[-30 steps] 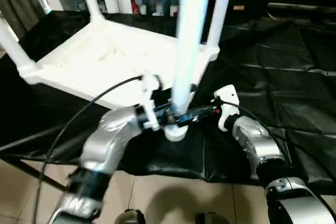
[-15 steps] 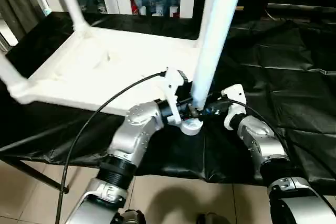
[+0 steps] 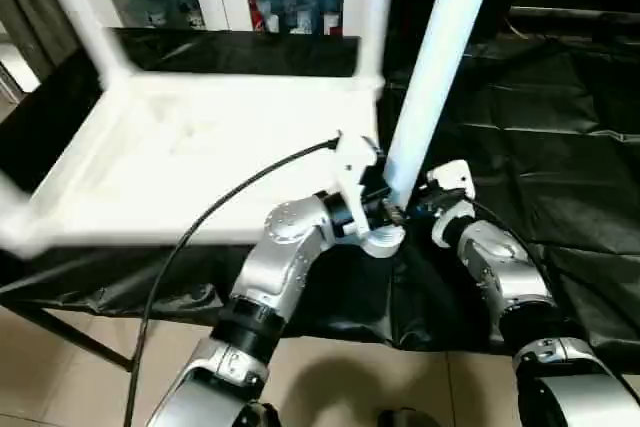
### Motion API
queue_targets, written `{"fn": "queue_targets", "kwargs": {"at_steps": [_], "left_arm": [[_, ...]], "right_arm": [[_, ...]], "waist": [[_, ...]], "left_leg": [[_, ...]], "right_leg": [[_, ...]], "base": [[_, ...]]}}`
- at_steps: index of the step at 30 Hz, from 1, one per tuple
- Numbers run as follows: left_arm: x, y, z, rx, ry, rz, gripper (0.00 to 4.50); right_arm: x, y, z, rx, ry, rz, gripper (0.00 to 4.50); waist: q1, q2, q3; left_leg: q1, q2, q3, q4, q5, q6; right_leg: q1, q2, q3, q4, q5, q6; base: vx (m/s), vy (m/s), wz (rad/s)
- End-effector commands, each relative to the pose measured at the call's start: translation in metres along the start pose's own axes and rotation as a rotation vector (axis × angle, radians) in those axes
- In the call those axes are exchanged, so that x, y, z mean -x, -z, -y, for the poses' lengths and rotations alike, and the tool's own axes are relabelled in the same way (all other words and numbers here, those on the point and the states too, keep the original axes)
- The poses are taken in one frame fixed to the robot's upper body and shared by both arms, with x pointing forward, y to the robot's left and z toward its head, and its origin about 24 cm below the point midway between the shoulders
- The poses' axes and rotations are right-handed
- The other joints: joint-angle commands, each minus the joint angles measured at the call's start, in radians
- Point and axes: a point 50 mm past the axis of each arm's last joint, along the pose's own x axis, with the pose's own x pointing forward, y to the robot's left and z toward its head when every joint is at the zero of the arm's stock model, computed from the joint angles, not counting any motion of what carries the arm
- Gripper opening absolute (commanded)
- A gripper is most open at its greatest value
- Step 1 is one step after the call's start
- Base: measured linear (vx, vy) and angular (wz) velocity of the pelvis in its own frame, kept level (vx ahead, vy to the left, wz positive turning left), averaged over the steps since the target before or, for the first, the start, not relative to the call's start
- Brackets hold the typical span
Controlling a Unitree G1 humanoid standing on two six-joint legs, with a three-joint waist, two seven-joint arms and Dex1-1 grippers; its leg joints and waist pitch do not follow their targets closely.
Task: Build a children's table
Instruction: Rotate table base
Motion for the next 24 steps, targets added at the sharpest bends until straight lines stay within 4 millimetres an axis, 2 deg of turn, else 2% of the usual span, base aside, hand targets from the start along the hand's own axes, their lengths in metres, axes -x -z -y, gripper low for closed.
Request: {"fn": "queue_targets", "kwargs": {"at_steps": [1,3,4,6,7,11,15,18,19,20,22,23,24], "left_arm": [[-0.002,0.001,-0.002,-0.036,0.002,-0.037,4.43],[0.016,0.004,-0.015,-0.064,-0.031,-0.086,4.43],[0.021,0.004,-0.017,-0.070,-0.028,-0.097,4.43],[0.037,0.007,-0.020,-0.065,0.029,-0.151,4.43],[0.038,0.007,-0.021,-0.064,0.035,-0.155,4.43],[0.071,0.015,-0.025,-0.039,0.148,-0.278,4.43],[0.095,0.019,-0.036,-0.072,0.165,-0.394,4.08],[0.105,0.021,-0.043,-0.106,0.169,-0.470,3.89],[0.109,0.022,-0.046,-0.118,0.167,-0.504,3.67],[0.113,0.022,-0.048,-0.127,0.175,-0.532,3.67],[0.121,0.021,-0.053,-0.114,0.192,-0.575,3.55],[0.122,0.021,-0.054,-0.111,0.192,-0.578,3.32],[0.122,0.021,-0.055,-0.104,0.191,-0.578,3.32]], "right_arm": [[-0.010,-0.010,-0.014,0.024,-0.058,0.037,3.70],[-0.006,-0.013,-0.003,0.029,-0.015,0.046,3.70],[-0.005,-0.014,0.000,0.030,-0.008,0.048,3.70],[0.000,-0.017,0.008,0.040,-0.012,0.056,3.70],[0.001,-0.017,0.008,0.042,-0.014,0.055,3.70],[0.014,-0.020,0.021,0.103,-0.070,0.041,3.70],[0.029,-0.020,0.027,0.154,-0.173,0.011,3.70],[0.038,-0.021,0.028,0.186,-0.247,-0.012,3.70],[0.042,-0.021,0.028,0.199,-0.288,-0.024,3.70],[0.048,-0.022,0.028,0.211,-0.327,-0.039,3.70],[0.061,-0.024,0.033,0.223,-0.399,-0.086,3.70],[0.063,-0.025,0.033,0.222,-0.403,-0.092,3.70],[0.067,-0.026,0.035,0.225,-0.422,-0.109,3.70]], "waist": [[0.009,-0.014,-0.095],[0.008,-0.012,-0.095],[0.005,-0.018,-0.096],[0.011,-0.013,-0.096],[0.012,-0.012,-0.094],[0.020,-0.009,-0.100],[0.033,-0.007,-0.100],[0.038,-0.007,-0.096],[0.038,-0.008,-0.101],[0.039,-0.006,-0.102],[0.044,-0.010,-0.102],[0.043,-0.011,-0.100],[0.042,-0.006,-0.107]], "left_leg": [[0.013,0.016,-0.014,-0.059,-0.221,0.101],[0.012,0.017,-0.015,-0.061,-0.221,0.098],[0.010,0.016,-0.015,-0.061,-0.218,0.097],[0.015,0.018,-0.014,-0.061,-0.218,0.094],[0.015,0.019,-0.013,-0.062,-0.219,0.092],[0.018,0.021,-0.011,-0.060,-0.206,0.091],[0.020,0.022,-0.010,-0.061,-0.218,0.086],[0.023,0.021,-0.011,-0.065,-0.245,0.079],[0.021,0.021,-0.012,-0.064,-0.240,0.074],[0.022,0.023,-0.013,-0.064,-0.242,0.071],[0.022,0.021,-0.013,-0.063,-0.232,0.072],[0.019,0.020,-0.012,-0.064,-0.231,0.074],[0.018,0.020,-0.013,-0.061,-0.221,0.070]], "right_leg": [[0.062,-0.042,0.023,-0.081,-0.163,-0.280],[0.061,-0.041,0.022,-0.079,-0.170,-0.275],[0.063,-0.041,0.021,-0.079,-0.175,-0.270],[0.058,-0.042,0.022,-0.079,-0.188,-0.274],[0.056,-0.041,0.022,-0.079,-0.187,-0.275],[0.055,-0.038,0.023,-0.071,-0.145,-0.285],[0.054,-0.038,0.024,-0.070,-0.139,-0.284],[0.052,-0.036,0.024,-0.077,-0.178,-0.265],[0.056,-0.039,0.025,-0.076,-0.180,-0.258],[0.055,-0.040,0.025,-0.075,-0.181,-0.258],[0.057,-0.040,0.027,-0.076,-0.182,-0.253],[0.057,-0.040,0.027,-0.076,-0.184,-0.254],[0.059,-0.043,0.026,-0.073,-0.185,-0.262]], "base": [[0.000,0.000,0.00],[0.000,0.000,0.00],[0.000,0.000,0.00],[0.000,0.000,0.00],[0.000,0.000,0.00],[0.000,0.000,0.00],[0.000,0.000,0.00],[0.000,0.000,0.00],[0.000,0.000,0.00],[0.000,0.000,0.00],[0.000,0.000,0.00],[0.000,0.000,0.00],[0.000,0.000,0.00]]}}
